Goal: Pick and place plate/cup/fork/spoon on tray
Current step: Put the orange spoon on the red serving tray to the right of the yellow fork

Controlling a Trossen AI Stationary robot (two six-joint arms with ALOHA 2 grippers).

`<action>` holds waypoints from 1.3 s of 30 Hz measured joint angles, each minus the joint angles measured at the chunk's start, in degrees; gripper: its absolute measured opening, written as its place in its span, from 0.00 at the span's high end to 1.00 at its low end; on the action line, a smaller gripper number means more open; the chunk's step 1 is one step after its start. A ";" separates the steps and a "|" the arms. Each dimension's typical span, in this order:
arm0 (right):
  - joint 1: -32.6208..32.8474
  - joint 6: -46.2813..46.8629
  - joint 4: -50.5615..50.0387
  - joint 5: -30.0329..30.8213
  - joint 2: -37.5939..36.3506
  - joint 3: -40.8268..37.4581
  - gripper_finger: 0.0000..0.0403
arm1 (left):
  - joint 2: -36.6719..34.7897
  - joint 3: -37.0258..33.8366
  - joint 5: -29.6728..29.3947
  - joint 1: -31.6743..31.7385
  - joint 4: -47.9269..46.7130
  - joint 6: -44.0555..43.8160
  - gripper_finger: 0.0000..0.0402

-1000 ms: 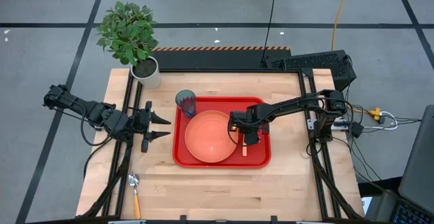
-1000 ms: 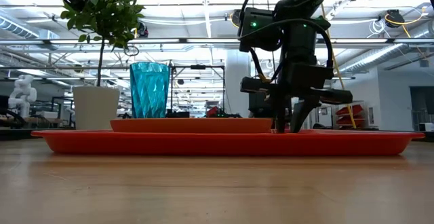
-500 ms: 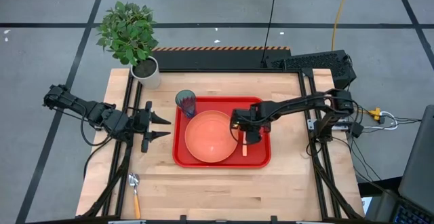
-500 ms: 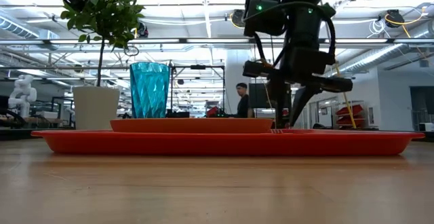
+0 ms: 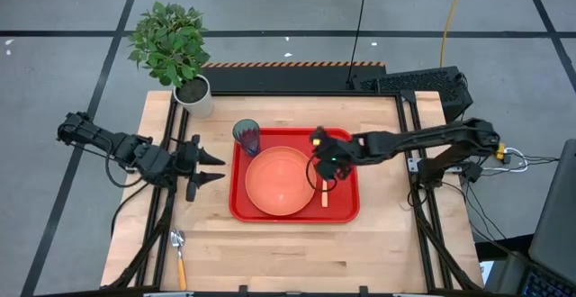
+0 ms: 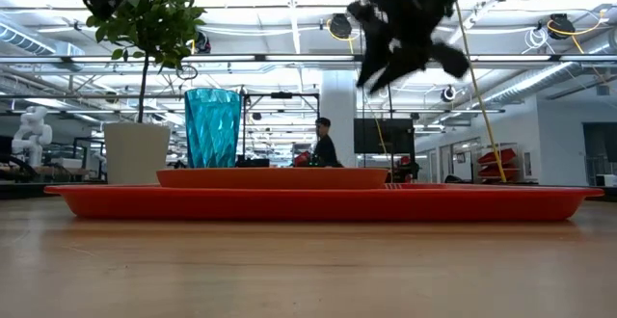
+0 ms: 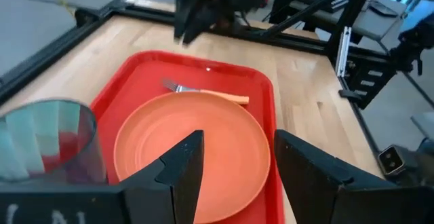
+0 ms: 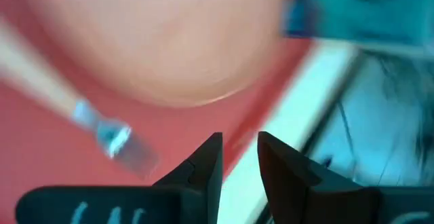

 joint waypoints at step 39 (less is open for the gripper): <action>3.67 77.22 5.82 1.00 -33.40 -24.22 0.79 | 34.50 25.93 16.94 -21.08 -38.21 -92.11 0.55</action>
